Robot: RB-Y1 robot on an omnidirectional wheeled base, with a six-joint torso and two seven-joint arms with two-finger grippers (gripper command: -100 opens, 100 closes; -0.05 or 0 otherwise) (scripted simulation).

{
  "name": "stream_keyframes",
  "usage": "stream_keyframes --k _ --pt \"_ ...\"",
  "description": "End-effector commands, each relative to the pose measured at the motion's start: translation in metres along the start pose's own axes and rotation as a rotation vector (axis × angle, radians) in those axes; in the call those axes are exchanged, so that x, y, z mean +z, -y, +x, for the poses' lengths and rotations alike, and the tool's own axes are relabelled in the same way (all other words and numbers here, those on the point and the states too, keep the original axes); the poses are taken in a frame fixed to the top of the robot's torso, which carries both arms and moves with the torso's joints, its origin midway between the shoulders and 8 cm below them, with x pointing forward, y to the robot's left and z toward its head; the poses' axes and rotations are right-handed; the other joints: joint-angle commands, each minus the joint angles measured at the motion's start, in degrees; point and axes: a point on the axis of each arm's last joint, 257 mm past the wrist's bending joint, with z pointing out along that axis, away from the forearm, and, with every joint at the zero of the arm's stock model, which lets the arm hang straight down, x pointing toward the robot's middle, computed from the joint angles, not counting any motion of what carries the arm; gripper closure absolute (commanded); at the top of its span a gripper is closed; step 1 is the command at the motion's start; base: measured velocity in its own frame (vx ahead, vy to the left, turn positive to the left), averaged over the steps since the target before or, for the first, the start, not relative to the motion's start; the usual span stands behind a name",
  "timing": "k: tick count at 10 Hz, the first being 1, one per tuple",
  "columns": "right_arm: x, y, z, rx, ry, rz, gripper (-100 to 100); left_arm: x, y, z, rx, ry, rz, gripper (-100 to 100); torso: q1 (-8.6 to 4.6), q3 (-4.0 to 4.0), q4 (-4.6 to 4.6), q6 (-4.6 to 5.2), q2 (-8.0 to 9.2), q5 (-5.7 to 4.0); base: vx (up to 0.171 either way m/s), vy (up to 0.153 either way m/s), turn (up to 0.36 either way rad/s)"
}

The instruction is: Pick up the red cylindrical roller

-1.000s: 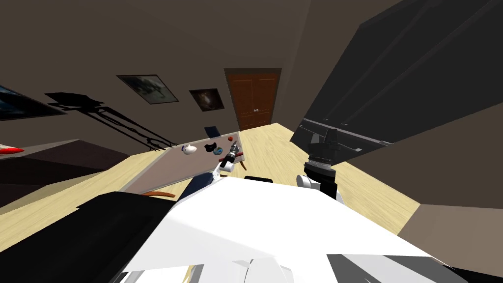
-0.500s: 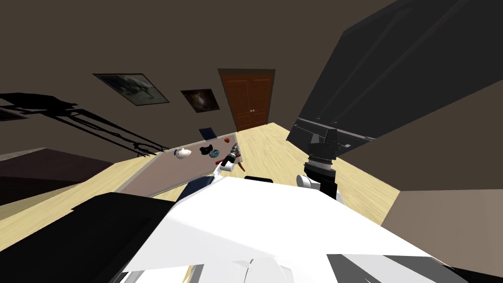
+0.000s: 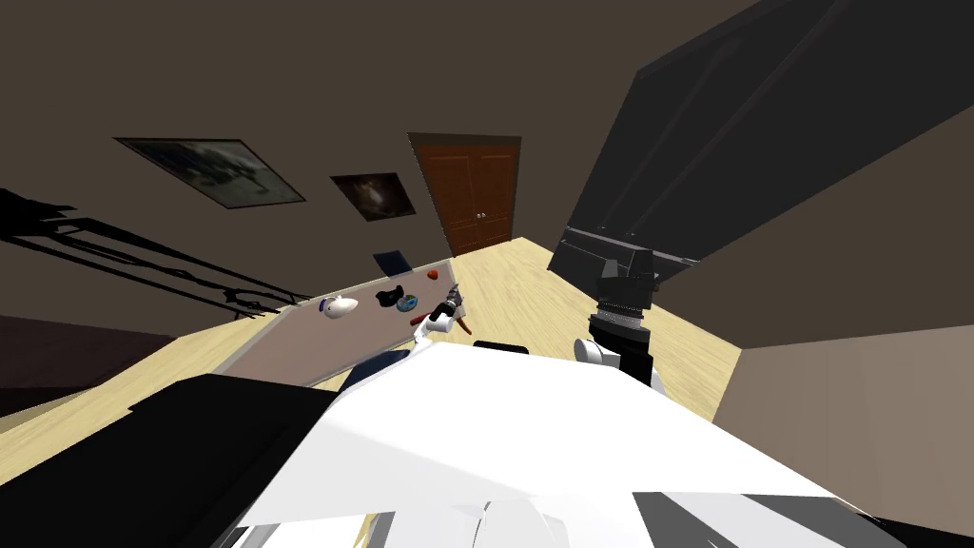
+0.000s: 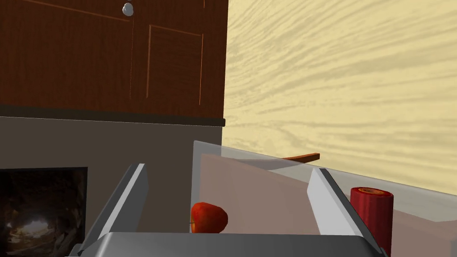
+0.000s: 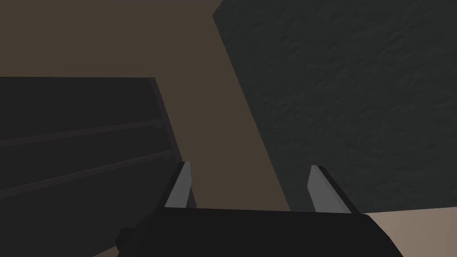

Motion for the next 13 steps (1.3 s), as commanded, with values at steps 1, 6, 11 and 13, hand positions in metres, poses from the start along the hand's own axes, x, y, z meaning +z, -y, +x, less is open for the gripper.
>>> stream_keyframes --k 1,6,11,13 --pt "0.0 0.0 0.0 0.0 0.0 0.0 0 0.001 -0.022 -0.017 -0.024 0.032 -0.061 -100 0.0 0.0 0.0 0.0 0.0 0.0 0.025 0.005 -0.123" --pt "0.0 0.0 0.0 0.0 0.0 0.0 0 -0.006 -0.083 -0.07 -0.08 0.138 -0.223 -100 0.04 -0.04 -0.01 0.01 -0.07 0.0 0.04 0.01 -0.096" --pt "0.0 0.0 0.0 0.0 0.0 0.0 0 -0.027 -0.132 -0.123 -0.127 0.254 -0.358 -100 0.06 0.0 0.0 -0.01 -0.01 0.01 0.033 0.019 -0.055" --pt "0.0 0.0 0.0 0.0 0.0 0.0 0 -0.038 -0.15 -0.143 -0.143 0.3 -0.406 -100 0.14 -0.05 -0.01 0.0 -0.1 0.02 0.05 0.03 -0.058"
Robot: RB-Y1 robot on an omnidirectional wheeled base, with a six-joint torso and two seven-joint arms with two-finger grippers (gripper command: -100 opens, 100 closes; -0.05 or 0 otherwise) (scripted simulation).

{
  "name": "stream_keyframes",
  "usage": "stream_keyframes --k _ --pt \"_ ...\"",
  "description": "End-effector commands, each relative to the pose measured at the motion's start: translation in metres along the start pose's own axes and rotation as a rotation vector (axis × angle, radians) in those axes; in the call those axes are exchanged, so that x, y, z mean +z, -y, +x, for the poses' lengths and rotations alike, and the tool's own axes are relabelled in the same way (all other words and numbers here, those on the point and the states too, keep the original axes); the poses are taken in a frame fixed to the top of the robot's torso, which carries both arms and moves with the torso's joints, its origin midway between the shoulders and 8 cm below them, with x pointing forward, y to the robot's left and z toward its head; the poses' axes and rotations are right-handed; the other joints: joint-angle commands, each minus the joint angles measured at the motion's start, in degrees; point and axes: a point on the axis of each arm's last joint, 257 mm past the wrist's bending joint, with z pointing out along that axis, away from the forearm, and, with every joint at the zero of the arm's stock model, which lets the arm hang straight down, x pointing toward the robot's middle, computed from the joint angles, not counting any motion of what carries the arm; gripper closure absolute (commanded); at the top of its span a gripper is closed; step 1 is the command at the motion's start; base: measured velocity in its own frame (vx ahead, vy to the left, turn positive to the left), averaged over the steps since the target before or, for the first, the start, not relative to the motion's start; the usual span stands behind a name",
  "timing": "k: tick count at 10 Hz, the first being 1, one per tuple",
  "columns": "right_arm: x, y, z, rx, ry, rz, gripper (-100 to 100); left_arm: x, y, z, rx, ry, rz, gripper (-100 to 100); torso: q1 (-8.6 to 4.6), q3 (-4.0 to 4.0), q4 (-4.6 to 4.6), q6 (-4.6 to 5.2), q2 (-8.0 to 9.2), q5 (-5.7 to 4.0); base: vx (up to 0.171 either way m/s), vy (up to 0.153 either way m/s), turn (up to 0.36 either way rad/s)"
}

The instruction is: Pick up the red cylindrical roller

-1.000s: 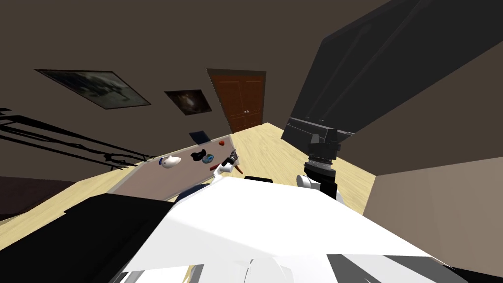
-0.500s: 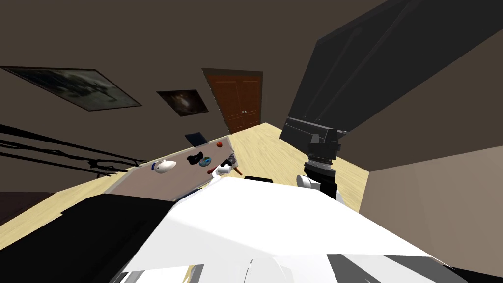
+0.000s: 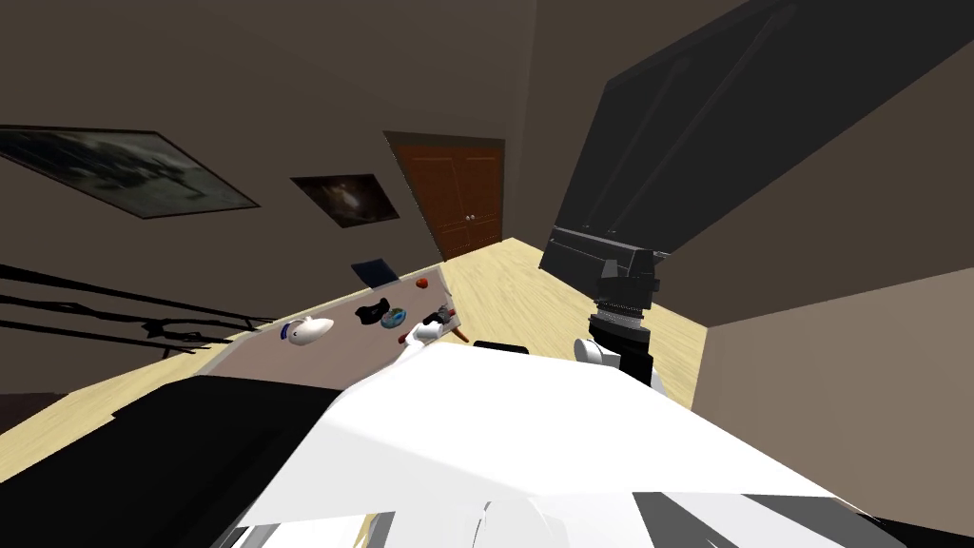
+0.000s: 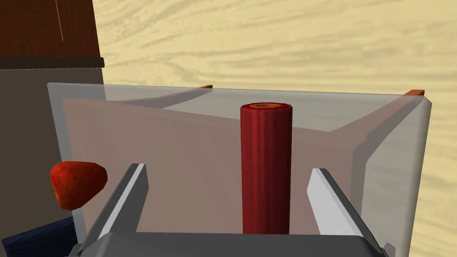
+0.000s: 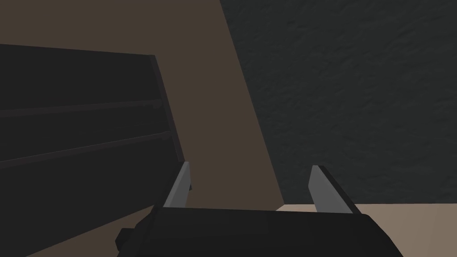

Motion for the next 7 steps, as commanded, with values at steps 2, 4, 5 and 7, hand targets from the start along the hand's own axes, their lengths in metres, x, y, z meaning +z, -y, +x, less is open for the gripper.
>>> stream_keyframes --k 2,4,5,7 --pt "0.0 0.0 0.0 0.0 0.0 0.0 0 -0.002 -0.033 -0.044 -0.037 0.091 -0.089 -100 0.0 0.0 0.0 0.01 0.01 0.0 0.05 0.029 -0.055" --pt "0.0 0.0 0.0 0.0 0.0 0.0 0 -0.004 -0.044 -0.063 -0.053 0.13 -0.122 -100 0.04 -0.03 -0.01 0.01 -0.05 0.0 0.05 0.033 -0.042" --pt "0.0 0.0 0.0 0.0 0.0 0.0 0 -0.006 -0.054 -0.081 -0.069 0.165 -0.151 -100 0.0 0.0 0.0 0.01 0.01 0.0 0.034 0.026 -0.038" --pt "0.0 0.0 0.0 0.0 0.0 0.0 0 -0.013 -0.072 -0.114 -0.098 0.234 -0.203 -100 0.02 0.01 0.01 0.01 0.02 0.0 0.04 0.03 -0.059"
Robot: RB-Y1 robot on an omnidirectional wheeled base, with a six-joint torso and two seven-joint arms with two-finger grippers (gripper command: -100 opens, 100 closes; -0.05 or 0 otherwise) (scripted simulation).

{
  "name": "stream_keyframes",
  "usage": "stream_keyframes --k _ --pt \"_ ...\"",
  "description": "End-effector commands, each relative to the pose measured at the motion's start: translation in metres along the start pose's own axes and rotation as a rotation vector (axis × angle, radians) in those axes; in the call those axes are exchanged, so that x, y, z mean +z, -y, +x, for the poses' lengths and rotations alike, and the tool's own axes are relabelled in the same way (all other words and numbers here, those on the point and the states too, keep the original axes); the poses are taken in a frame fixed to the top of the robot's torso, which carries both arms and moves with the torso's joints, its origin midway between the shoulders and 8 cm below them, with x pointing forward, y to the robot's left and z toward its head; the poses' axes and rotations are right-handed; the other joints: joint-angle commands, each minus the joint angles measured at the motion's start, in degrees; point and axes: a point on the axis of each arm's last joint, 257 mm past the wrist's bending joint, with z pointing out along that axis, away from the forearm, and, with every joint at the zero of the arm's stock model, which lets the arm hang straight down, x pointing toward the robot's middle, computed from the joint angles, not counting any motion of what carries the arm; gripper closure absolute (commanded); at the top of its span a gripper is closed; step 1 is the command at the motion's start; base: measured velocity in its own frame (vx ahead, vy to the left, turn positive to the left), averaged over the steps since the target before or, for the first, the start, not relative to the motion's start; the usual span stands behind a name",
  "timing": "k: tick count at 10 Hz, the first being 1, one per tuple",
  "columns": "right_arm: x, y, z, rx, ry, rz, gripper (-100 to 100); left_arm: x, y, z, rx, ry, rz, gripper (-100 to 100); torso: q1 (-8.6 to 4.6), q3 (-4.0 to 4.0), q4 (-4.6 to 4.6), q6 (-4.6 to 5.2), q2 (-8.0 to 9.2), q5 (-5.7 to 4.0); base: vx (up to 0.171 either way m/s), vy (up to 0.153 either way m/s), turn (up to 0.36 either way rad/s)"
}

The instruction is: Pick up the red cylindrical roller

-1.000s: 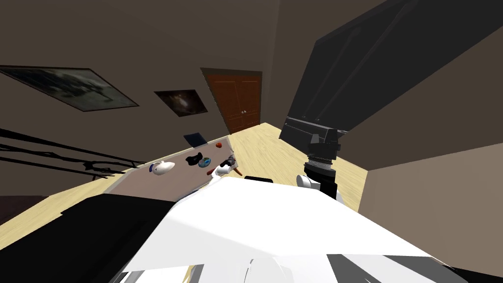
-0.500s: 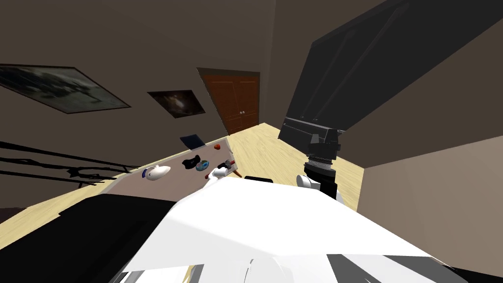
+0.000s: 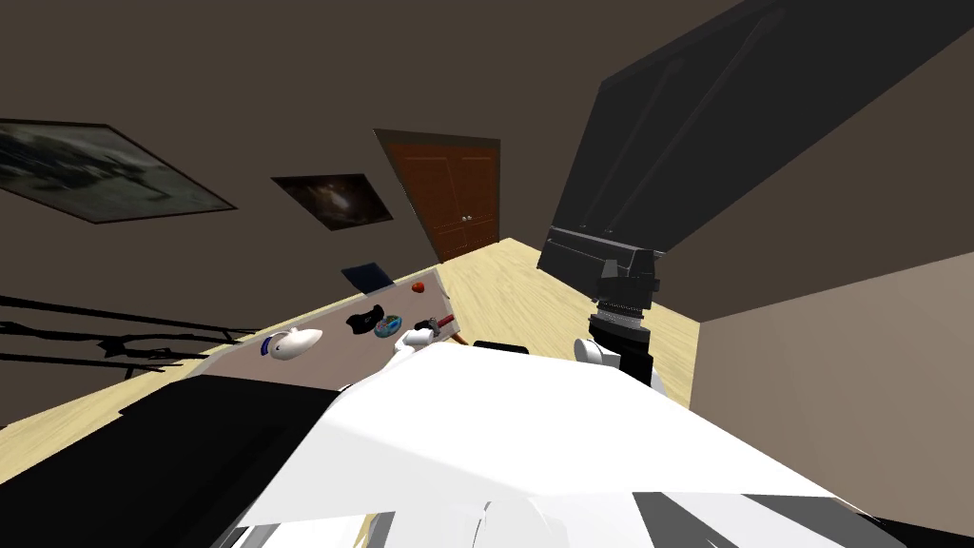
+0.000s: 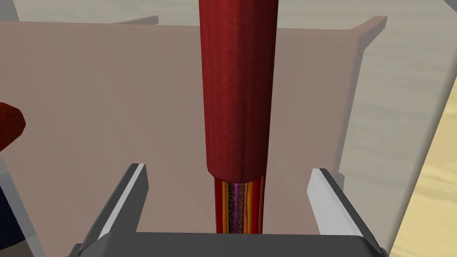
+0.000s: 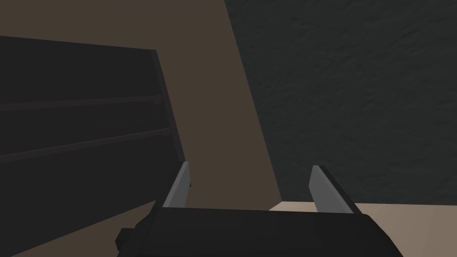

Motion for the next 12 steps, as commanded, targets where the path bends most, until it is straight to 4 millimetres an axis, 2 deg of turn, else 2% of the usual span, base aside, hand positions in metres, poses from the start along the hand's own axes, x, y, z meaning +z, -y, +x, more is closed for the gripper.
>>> stream_keyframes --k 1,2,3,6,7,8,9,10,11,12 --pt "0.0 0.0 0.0 0.0 0.0 0.0 0 0.004 -0.01 -0.008 -0.012 0.023 -0.022 -100 0.0 0.0 0.0 0.0 0.0 0.0 0.03 0.022 -0.012" --pt "0.0 0.0 0.0 0.0 0.0 0.0 0 0.004 -0.016 -0.023 -0.025 0.052 -0.043 -100 -0.03 0.01 0.0 0.01 0.02 0.01 0.027 0.018 -0.03" --pt "0.0 0.0 0.0 0.0 0.0 0.0 0 0.004 -0.016 -0.023 -0.025 0.052 -0.043 -100 -0.05 0.02 0.01 0.01 0.03 -0.01 0.02 0.013 -0.016" --pt "0.0 0.0 0.0 0.0 0.0 0.0 0 0.003 -0.027 -0.056 -0.055 0.117 -0.086 -100 -0.05 0.03 0.01 0.01 0.05 -0.01 0.025 0.017 -0.035" --pt "0.0 0.0 0.0 0.0 0.0 0.0 0 0.003 -0.029 -0.063 -0.062 0.131 -0.095 -100 -0.05 0.02 0.01 0.01 0.04 -0.01 0.025 0.017 -0.028" --pt "0.0 0.0 0.0 0.0 0.0 0.0 0 0.003 -0.028 -0.059 -0.057 0.122 -0.089 -100 -0.06 0.02 0.01 0.01 0.04 0.0 0.01 0.008 -0.006" --pt "0.0 0.0 0.0 0.0 0.0 0.0 0 0.003 -0.029 -0.06 -0.059 0.123 -0.09 0 -0.09 0.04 0.02 0.01 0.08 -0.01 0.0 0.0 0.0" --pt "0.0 0.0 0.0 0.0 0.0 0.0 0 0.002 -0.043 -0.081 -0.117 0.145 -0.103 -100 -0.12 0.06 0.03 0.01 0.11 -0.02 -0.05 0.003 -0.392" --pt "0.0 0.0 0.0 0.0 0.0 0.0 0 0.002 -0.043 -0.081 -0.117 0.145 -0.103 -100 -0.11 0.16 0.06 0.07 0.29 -0.02 -0.065 0.02 -0.291" --pt "0.0 0.0 0.0 0.0 0.0 0.0 0 0.0 -0.052 -0.099 -0.174 0.161 -0.105 -100 -0.07 0.2 0.08 0.03 0.36 -0.01 -0.072 0.009 -0.402"
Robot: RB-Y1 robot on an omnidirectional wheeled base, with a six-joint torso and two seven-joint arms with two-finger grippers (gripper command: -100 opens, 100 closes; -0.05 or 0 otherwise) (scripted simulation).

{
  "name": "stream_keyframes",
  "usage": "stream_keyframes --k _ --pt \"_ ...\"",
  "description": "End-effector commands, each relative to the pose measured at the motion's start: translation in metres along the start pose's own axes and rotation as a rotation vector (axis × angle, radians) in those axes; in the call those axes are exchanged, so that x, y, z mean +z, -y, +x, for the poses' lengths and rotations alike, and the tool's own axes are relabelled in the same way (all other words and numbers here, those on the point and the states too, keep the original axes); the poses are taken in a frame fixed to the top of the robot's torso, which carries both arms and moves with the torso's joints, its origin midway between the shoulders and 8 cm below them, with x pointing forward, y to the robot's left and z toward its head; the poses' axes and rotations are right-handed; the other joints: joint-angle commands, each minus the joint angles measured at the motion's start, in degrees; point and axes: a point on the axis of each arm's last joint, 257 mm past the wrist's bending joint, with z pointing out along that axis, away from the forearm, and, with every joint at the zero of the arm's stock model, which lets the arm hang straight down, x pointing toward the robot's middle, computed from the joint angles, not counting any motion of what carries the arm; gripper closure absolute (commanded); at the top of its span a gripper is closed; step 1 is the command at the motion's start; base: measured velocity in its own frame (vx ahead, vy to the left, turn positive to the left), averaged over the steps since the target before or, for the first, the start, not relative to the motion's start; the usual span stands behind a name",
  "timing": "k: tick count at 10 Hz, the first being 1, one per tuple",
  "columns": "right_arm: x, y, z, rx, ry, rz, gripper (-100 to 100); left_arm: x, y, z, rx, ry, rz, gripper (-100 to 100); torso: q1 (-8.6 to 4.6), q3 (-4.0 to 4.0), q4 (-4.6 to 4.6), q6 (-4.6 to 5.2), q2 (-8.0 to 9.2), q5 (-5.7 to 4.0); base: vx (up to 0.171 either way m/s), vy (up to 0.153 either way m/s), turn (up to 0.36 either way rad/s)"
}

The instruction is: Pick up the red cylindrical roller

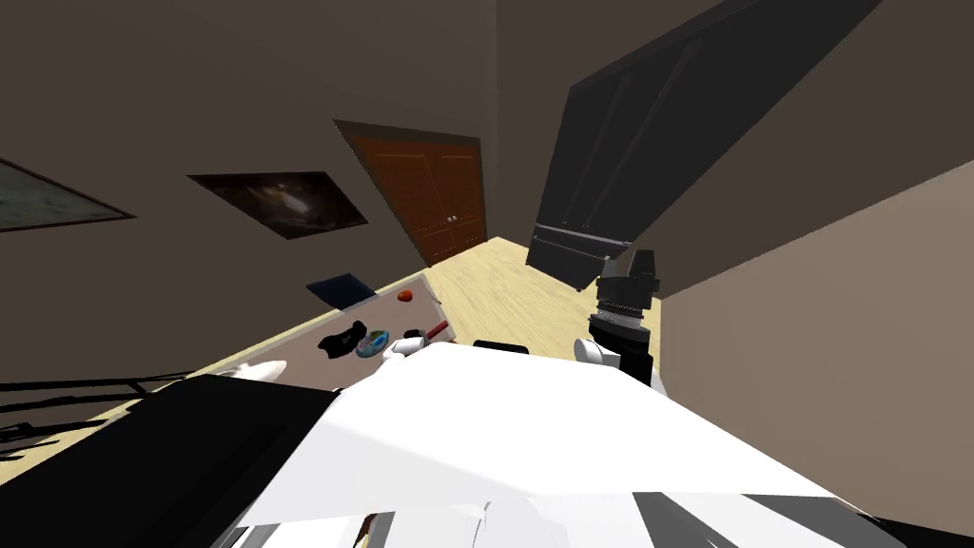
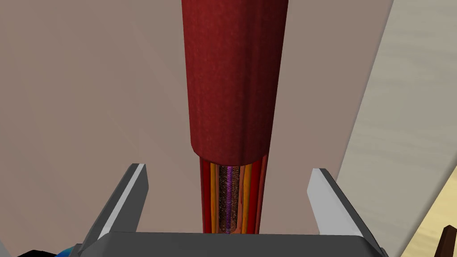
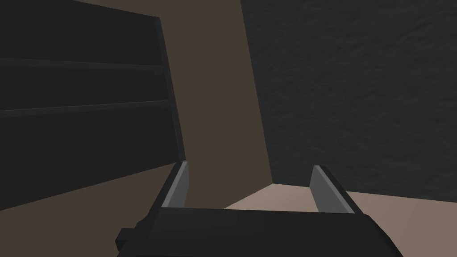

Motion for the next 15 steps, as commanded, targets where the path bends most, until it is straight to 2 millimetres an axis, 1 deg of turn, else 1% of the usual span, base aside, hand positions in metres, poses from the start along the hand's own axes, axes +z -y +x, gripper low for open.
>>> stream_keyframes --k 1,2,3,4,5,6,7,8,9,10,11,12,13,14,15 --pt "0.0 0.0 0.0 0.0 0.0 0.0 0 0.004 -0.006 -0.009 -0.031 0.008 -0.003 -100 0.0 0.0 0.0 0.0 0.0 0.0 -0.065 0.013 -0.254" --pt "0.0 0.0 0.0 0.0 0.0 0.0 0 0.005 -0.01 -0.014 -0.032 0.016 -0.01 -100 0.02 -0.01 0.0 -0.05 -0.02 0.01 -0.032 0.012 -0.035" --pt "0.0 0.0 0.0 0.0 0.0 0.0 0 0.005 -0.019 -0.036 -0.092 0.038 -0.017 -100 0.03 -0.06 -0.03 -0.07 -0.12 0.01 -0.05 0.003 -0.338" --pt "0.0 0.0 0.0 0.0 0.0 0.0 0 0.006 -0.02 -0.038 -0.092 0.041 -0.02 -100 0.01 -0.04 -0.02 -0.01 -0.07 0.0 -0.057 0.003 -0.3" --pt "0.0 0.0 0.0 0.0 0.0 0.0 0 0.006 -0.03 -0.063 -0.153 0.068 -0.026 -100 0.0 -0.04 -0.01 -0.04 -0.07 0.01 -0.078 0.012 -0.311" --pt "0.0 0.0 0.0 0.0 0.0 0.0 0 0.006 -0.03 -0.063 -0.153 0.068 -0.026 -100 0.04 0.0 0.0 -0.04 0.01 0.01 -0.068 0.009 -0.292" --pt "0.0 0.0 0.0 0.0 0.0 0.0 0 0.004 -0.038 -0.085 -0.213 0.091 -0.025 -100 0.03 0.0 0.0 -0.05 -0.01 0.01 -0.083 -0.005 -0.379" --pt "0.0 0.0 0.0 0.0 0.0 0.0 0 0.004 -0.04 -0.088 -0.214 0.097 -0.029 -100 0.25 -0.02 -0.03 -0.03 -0.01 0.16 -0.064 -0.011 -0.313" --pt "0.0 0.0 0.0 0.0 0.0 0.0 0 0.002 -0.05 -0.113 -0.275 0.128 -0.029 -100 0.4 -0.06 -0.05 -0.07 -0.08 0.2 -0.065 -0.013 -0.399" --pt "0.0 0.0 0.0 0.0 0.0 0.0 0 0.002 -0.052 -0.115 -0.276 0.131 -0.032 -100 0.46 -0.08 -0.06 -0.03 -0.1 0.21 -0.062 0.0 -0.31" --pt "0.0 0.0 0.0 0.0 0.0 0.0 0 0.002 -0.05 -0.113 -0.275 0.128 -0.029 -100 0.51 -0.08 -0.05 -0.07 -0.11 0.24 -0.027 0.006 -0.059" --pt "0.0 0.0 0.0 0.0 0.0 0.0 0 -0.002 -0.06 -0.139 -0.336 0.161 -0.026 -100 0.55 -0.14 -0.07 -0.1 -0.23 0.24 -0.049 -0.022 -0.434" --pt "0.0 0.0 0.0 0.0 0.0 0.0 0 -0.006 -0.063 -0.158 -0.385 0.182 -0.009 -100 0.48 -0.12 -0.06 -0.01 -0.18 0.23 -0.091 -0.011 -0.447" --pt "0.0 0.0 0.0 0.0 0.0 0.0 0 -0.007 -0.069 -0.164 -0.397 0.195 -0.019 -100 0.51 -0.05 -0.04 -0.06 -0.05 0.23 -0.086 -0.007 -0.36" --pt "0.0 0.0 0.0 0.0 0.0 0.0 0 -0.007 -0.069 -0.164 -0.385 0.196 -0.018 -100 0.53 -0.03 -0.03 -0.06 -0.04 0.24 -0.042 -0.006 -0.13"
